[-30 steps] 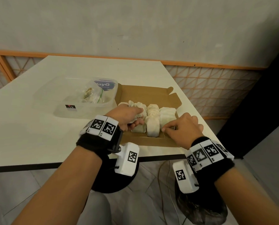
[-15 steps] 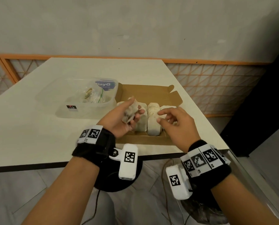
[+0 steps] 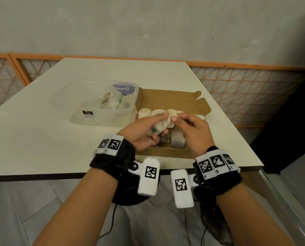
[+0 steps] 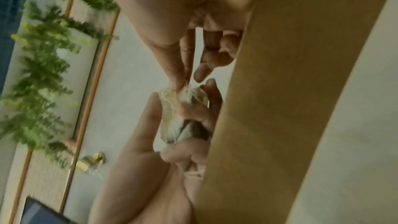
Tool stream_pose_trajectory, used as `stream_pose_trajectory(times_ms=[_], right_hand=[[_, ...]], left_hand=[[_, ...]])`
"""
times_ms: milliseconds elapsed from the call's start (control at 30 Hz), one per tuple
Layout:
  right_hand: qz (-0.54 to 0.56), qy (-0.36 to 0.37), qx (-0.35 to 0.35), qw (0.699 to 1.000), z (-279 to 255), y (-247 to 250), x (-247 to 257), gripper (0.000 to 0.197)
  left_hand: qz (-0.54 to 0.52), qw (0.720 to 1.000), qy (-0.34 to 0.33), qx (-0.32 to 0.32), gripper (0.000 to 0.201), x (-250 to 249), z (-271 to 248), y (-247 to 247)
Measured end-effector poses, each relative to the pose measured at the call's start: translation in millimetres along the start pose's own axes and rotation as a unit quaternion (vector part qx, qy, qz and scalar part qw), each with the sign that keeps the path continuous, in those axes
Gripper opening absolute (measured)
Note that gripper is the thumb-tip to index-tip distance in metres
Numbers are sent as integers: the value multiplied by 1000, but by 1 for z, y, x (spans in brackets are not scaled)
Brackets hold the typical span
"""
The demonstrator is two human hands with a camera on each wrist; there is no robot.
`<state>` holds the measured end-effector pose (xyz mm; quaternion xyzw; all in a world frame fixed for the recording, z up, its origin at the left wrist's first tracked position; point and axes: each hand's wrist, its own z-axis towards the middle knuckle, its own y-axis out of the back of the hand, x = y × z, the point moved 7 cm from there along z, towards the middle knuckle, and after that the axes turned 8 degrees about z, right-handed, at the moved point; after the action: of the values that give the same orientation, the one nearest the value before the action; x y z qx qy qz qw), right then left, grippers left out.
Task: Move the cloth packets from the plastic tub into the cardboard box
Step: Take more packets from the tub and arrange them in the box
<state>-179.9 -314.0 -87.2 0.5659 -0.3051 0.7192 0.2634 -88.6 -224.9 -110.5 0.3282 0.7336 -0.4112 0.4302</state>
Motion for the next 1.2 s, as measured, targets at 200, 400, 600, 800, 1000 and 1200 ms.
stream_pose_trajectory(times_ms=[200, 400, 600, 800, 1000, 1200], right_hand=[[107, -42, -38, 993, 5, 12, -7, 9], [49, -53, 33, 997, 2, 0, -6, 14], [30, 6, 17, 999, 2, 3, 0, 12], [53, -17, 15, 998, 6, 6, -8, 8], [28, -23, 46, 998, 3, -1, -6, 9], [169, -81, 10, 982, 5, 6, -8, 16]], left_hand=[[-52, 998, -10, -39, 7, 2, 5, 7], [-53, 997, -19, -47, 10, 2, 9, 10], [-16, 999, -24, -15, 30, 1, 7, 6], [-39, 998, -30, -46, 15, 1, 7, 9], [-59, 996, -29, -68, 11, 0, 8, 13], [-152, 983, -52, -87, 15, -2, 7, 17]])
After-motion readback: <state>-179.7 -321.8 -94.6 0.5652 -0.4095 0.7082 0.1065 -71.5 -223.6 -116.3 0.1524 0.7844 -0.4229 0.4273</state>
